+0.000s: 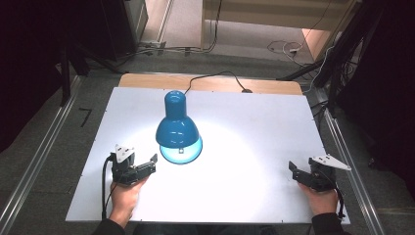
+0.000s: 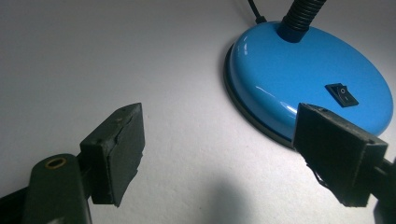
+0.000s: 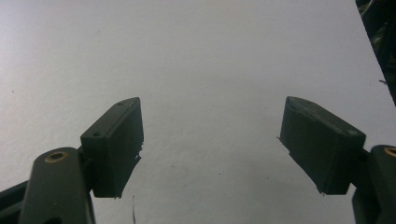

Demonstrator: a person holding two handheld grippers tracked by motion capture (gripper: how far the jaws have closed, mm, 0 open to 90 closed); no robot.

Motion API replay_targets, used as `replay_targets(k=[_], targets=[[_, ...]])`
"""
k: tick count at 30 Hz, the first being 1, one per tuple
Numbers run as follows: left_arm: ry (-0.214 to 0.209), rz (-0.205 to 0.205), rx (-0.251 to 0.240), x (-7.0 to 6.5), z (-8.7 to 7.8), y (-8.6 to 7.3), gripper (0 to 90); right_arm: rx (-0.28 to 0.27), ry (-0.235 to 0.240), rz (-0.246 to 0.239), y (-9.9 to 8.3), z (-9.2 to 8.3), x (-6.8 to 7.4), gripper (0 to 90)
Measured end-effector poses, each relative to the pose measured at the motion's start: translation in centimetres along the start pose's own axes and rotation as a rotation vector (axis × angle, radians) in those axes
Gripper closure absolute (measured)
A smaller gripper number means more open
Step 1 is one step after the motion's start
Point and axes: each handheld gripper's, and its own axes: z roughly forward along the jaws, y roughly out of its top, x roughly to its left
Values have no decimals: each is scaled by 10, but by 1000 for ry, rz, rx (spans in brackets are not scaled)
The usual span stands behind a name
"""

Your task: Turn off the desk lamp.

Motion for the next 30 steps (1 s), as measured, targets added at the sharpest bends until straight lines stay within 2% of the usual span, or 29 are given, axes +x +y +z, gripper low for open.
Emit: replay_targets(k=[19, 28, 30], targets=[[-18, 13, 2, -9, 9, 2, 220, 5, 1, -4, 0, 1, 0, 202], [-34, 29, -1, -17, 13, 3, 256, 6, 1, -3, 0, 1, 0, 202], [-40, 36, -8, -19, 14, 3, 299, 6, 1, -2, 0, 1, 0, 202]])
